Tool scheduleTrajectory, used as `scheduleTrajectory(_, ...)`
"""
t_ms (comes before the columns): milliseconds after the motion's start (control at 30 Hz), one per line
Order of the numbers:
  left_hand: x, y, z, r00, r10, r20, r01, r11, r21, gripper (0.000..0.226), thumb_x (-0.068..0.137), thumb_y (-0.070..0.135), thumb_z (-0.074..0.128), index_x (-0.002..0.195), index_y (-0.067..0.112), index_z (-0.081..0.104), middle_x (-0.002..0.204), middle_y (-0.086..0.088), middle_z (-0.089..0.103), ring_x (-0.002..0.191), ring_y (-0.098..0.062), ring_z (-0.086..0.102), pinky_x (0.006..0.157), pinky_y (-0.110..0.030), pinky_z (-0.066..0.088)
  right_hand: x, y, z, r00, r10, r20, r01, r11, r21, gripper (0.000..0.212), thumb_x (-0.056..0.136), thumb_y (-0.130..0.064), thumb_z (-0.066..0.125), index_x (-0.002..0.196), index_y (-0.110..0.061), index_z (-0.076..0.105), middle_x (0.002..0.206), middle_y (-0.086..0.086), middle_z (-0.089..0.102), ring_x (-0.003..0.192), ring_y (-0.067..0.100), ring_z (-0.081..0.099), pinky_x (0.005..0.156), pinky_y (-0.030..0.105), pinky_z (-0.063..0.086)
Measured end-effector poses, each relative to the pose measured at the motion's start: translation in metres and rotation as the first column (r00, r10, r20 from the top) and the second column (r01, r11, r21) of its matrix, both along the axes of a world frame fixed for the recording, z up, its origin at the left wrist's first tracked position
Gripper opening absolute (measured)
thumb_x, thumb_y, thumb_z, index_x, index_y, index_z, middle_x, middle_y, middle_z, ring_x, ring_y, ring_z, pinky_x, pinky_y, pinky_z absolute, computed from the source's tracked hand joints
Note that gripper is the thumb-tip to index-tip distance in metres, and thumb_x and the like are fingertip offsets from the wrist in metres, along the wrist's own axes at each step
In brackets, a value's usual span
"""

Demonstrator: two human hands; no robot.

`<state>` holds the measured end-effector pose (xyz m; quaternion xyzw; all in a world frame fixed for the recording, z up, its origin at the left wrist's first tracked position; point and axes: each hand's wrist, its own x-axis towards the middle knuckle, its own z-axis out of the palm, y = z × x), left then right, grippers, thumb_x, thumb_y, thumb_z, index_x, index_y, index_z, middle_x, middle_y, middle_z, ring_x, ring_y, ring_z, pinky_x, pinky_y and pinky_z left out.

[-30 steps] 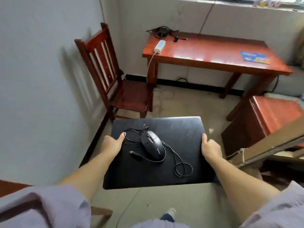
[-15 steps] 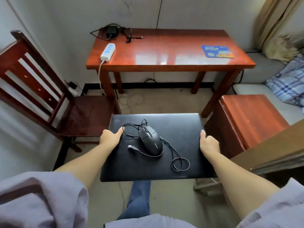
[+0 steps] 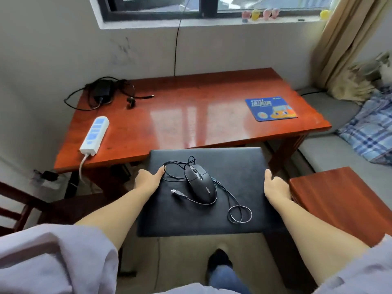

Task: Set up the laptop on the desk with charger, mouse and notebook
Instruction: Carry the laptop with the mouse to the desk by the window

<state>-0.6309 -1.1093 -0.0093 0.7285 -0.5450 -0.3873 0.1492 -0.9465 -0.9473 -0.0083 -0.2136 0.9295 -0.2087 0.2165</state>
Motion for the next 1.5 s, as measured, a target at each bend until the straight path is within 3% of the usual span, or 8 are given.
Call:
scheduleTrajectory(333,-0.112,-0.168,-0.006,0.988,0.149,0.024,-0.150,0.989,0.013,0.085,0.078,0.063,0.059,0.121,-0.009,0.045,0.125,-0.026,0.056,0.115,-0.041,0.052,0.091,-0.041,0.043,-0.131,-0.214,0.002,0.985,0.170,0.001,-0.170,0.985,-0.015,0.068,0.098,-0.046,0.023,0.116,0.010,0.057,0.123,0.030,0.058,0.114,0.042,0.053,0.094,0.041,0.041)
scheduleTrajectory(567,-0.149,-0.265,-0.019,0.978,0.203,0.055,-0.206,0.977,0.054,0.083,0.080,0.060,0.058,0.122,-0.010,0.042,0.127,-0.027,0.053,0.117,-0.042,0.051,0.093,-0.042,0.042,-0.171,-0.328,-0.016,0.969,0.246,0.012,-0.247,0.968,0.036,0.069,0.097,-0.049,0.022,0.119,0.009,0.054,0.123,0.029,0.057,0.114,0.041,0.052,0.090,0.042,0.041)
scheduleTrajectory(767,-0.171,-0.347,-0.030,0.980,0.174,0.099,-0.183,0.978,0.098,0.081,0.080,0.060,0.057,0.121,-0.009,0.043,0.125,-0.026,0.055,0.114,-0.042,0.053,0.090,-0.042,0.044,-0.192,-0.405,-0.032,0.975,0.219,0.039,-0.221,0.971,0.085,0.069,0.097,-0.050,0.021,0.121,0.007,0.053,0.125,0.028,0.056,0.114,0.040,0.052,0.089,0.043,0.043)
scheduleTrajectory(933,-0.198,-0.398,-0.034,0.982,0.125,0.142,-0.143,0.982,0.123,0.082,0.080,0.062,0.055,0.120,-0.008,0.043,0.125,-0.026,0.055,0.113,-0.041,0.054,0.087,-0.042,0.044,-0.218,-0.446,-0.041,0.979,0.204,0.019,-0.205,0.972,0.112,0.069,0.098,-0.049,0.020,0.119,0.008,0.053,0.123,0.028,0.056,0.113,0.040,0.052,0.082,0.041,0.040)
scheduleTrajectory(1033,-0.217,-0.422,-0.036,0.981,0.122,0.151,-0.141,0.983,0.120,0.081,0.080,0.062,0.055,0.119,-0.008,0.043,0.125,-0.026,0.055,0.113,-0.042,0.054,0.086,-0.042,0.044,-0.238,-0.472,-0.043,0.975,0.224,0.013,-0.224,0.967,0.125,0.067,0.099,-0.046,0.020,0.115,0.010,0.055,0.121,0.030,0.057,0.112,0.041,0.053,0.085,0.042,0.041)
scheduleTrajectory(1267,-0.238,-0.459,-0.039,0.965,0.157,0.211,-0.181,0.979,0.097,0.083,0.080,0.062,0.056,0.120,-0.009,0.043,0.126,-0.029,0.054,0.115,-0.044,0.052,0.092,-0.045,0.043,-0.265,-0.513,-0.046,0.945,0.326,-0.029,-0.318,0.934,0.161,0.063,0.099,-0.044,0.021,0.108,0.005,0.058,0.117,0.028,0.060,0.108,0.041,0.055,0.085,0.041,0.042)
scheduleTrajectory(1500,-0.239,-0.469,-0.048,0.950,0.128,0.286,-0.157,0.984,0.081,0.082,0.080,0.065,0.053,0.115,-0.009,0.045,0.120,-0.029,0.056,0.110,-0.045,0.054,0.084,-0.044,0.045,-0.276,-0.526,-0.053,0.863,0.493,-0.110,-0.455,0.853,0.254,0.057,0.100,-0.039,0.017,0.107,0.001,0.058,0.111,0.023,0.061,0.100,0.038,0.058,0.076,0.040,0.041)
